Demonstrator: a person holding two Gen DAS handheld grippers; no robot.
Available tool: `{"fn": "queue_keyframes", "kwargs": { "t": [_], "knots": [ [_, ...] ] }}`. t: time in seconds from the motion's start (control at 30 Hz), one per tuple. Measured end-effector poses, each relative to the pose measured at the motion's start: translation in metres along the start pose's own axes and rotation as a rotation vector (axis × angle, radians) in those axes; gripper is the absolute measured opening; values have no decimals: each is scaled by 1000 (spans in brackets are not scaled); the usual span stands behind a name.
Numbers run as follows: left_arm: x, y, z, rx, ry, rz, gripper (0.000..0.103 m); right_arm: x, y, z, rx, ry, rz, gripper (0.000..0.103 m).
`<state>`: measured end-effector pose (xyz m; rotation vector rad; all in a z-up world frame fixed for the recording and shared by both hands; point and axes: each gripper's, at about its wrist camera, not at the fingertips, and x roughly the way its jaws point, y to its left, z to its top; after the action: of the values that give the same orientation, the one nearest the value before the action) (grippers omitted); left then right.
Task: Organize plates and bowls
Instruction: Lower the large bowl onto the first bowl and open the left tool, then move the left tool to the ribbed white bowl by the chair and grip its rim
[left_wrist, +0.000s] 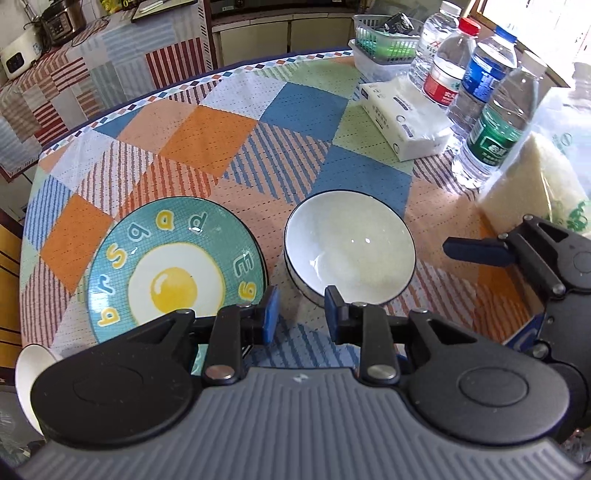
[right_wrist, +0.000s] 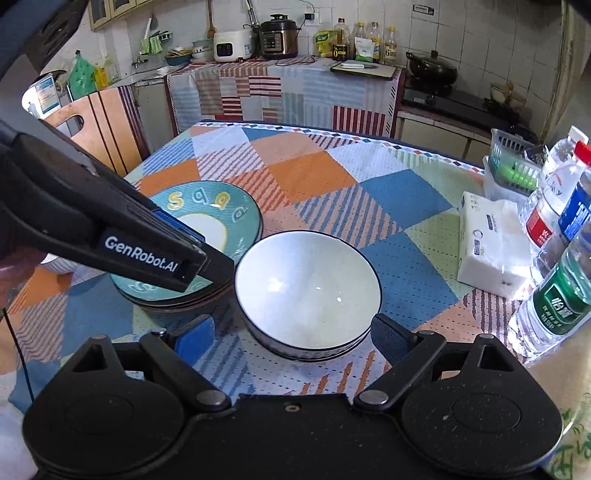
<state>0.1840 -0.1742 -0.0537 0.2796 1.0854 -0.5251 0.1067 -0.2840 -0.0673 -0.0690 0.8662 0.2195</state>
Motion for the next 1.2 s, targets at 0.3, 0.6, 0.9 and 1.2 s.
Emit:
{"fn": "queue_keyframes", "kwargs": {
  "t": [0.3,0.6,0.9,1.2],
  "knots": [
    [-46,7,-19,59,6,23,28,-38,34,6,-31,6,19,94],
    [-92,22,-45,61,-40,10,31,-67,84,9,-115,-10,37,94],
    [-126,61,-86,26,-49,21,33,-78,137,15,-202,-6,109,94],
    [-143,113,-133,-19,-48,58,41,-70,185,25,-269,13,142,94]
  ]
}}
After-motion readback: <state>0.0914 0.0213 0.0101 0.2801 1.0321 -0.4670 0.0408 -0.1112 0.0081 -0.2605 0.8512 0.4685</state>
